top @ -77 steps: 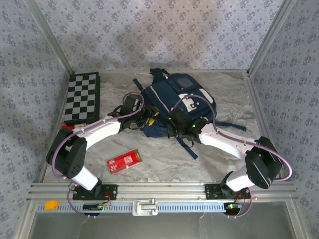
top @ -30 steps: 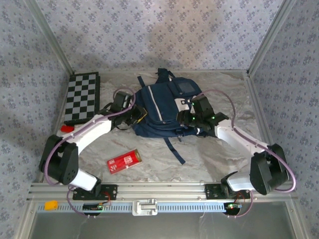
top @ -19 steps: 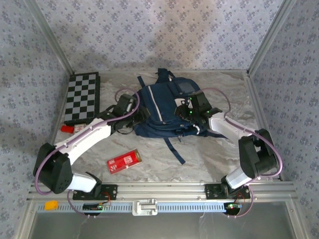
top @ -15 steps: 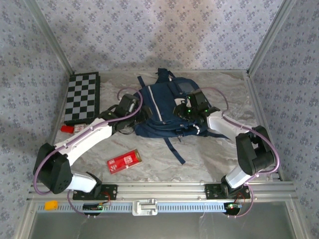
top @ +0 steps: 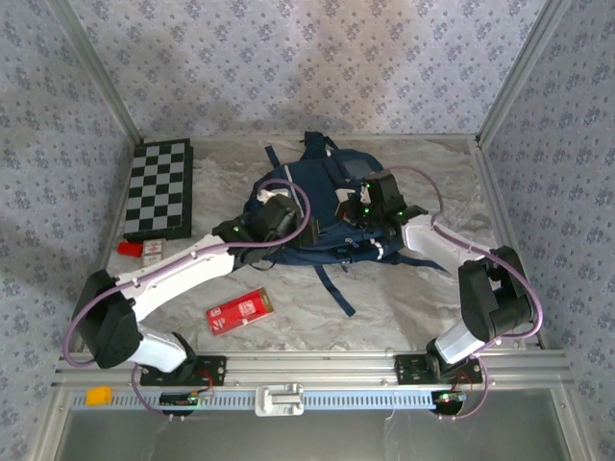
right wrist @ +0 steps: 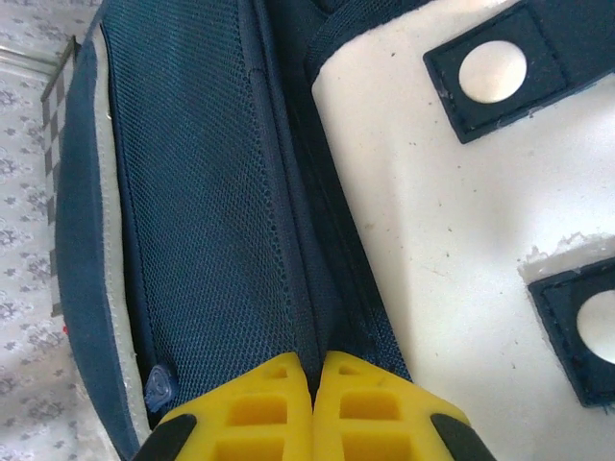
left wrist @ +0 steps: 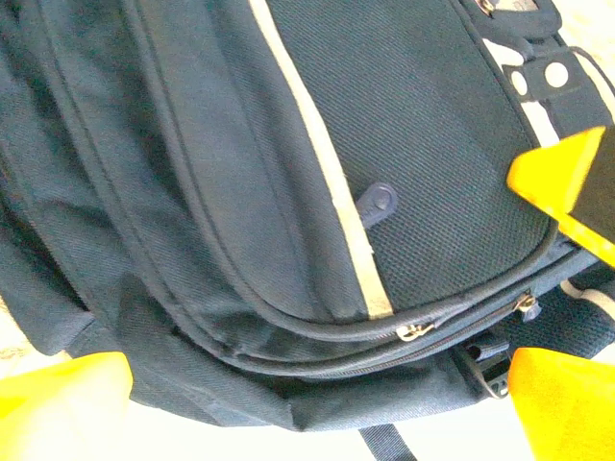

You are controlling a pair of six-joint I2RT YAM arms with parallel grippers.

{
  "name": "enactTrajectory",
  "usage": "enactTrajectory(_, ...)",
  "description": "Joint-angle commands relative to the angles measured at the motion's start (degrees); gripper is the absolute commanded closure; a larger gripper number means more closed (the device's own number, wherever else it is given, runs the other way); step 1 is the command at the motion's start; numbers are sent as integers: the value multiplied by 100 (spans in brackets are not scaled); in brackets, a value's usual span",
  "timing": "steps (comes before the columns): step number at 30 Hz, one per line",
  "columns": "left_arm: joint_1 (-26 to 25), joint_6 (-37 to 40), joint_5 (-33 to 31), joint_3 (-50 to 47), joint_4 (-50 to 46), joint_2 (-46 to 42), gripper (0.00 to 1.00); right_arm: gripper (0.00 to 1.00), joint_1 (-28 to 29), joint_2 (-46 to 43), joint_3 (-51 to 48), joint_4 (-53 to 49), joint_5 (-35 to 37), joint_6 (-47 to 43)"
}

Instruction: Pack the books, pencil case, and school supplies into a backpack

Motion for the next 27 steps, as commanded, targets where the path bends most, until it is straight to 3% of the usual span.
enactTrajectory(1,-218,-5,-543,333,-156,257,0,100,26,-313,36,415,-117,400)
enactTrajectory(11,-811,-937,-1407,948,-641,1139,0,100,90,-456,-104,626,109,701)
enactTrajectory(22,-822,-1591,-2028,1415,-1100,1825,0,100,49,-399,-138,760,166,749)
enactTrajectory(27,-764,-1678,-2018,1658,-1185,2137,0,100,40,-347,-139,856,143,803)
